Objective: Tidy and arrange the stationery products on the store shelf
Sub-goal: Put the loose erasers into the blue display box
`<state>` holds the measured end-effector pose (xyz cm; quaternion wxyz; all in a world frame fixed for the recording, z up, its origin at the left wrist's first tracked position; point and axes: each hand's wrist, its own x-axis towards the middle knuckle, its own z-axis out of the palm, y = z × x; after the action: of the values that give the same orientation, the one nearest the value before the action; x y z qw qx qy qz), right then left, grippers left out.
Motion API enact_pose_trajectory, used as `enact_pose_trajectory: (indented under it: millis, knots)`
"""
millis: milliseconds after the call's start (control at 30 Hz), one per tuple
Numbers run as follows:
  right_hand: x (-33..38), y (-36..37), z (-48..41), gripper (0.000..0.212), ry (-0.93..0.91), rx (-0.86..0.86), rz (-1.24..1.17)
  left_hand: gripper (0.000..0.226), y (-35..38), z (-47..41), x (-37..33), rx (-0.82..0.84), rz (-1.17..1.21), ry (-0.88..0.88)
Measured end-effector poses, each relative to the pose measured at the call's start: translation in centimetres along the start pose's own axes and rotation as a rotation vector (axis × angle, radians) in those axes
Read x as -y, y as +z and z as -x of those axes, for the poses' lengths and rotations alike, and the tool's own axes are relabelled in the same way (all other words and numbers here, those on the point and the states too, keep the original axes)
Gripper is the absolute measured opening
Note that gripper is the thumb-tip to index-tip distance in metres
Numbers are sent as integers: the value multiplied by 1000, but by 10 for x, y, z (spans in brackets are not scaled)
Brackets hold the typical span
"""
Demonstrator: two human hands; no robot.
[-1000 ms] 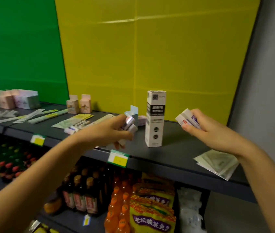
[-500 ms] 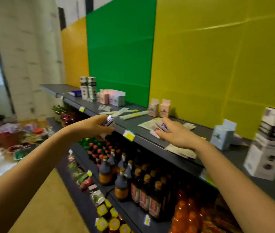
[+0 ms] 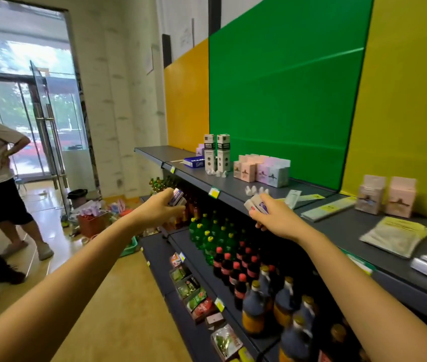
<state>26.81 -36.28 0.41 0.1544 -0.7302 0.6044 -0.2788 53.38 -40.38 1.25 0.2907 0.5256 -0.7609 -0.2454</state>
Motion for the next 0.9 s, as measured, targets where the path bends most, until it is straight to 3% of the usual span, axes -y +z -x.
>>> enact_pose_trajectory:
  millis: [200, 467, 567, 900]
  knots:
    - [28, 38, -101, 34, -9, -15, 16, 30, -30, -69, 58, -85, 35, -10]
    - [23, 87, -265, 29, -6, 15, 7, 20, -54, -201, 133, -127, -5, 20]
    - [24, 94, -333, 42, 8, 6, 20, 21, -68, -256, 154, -120, 4, 15]
    - [18, 135, -501, 25, 49, 26, 150, 27, -100, -404, 224, -19, -36, 78]
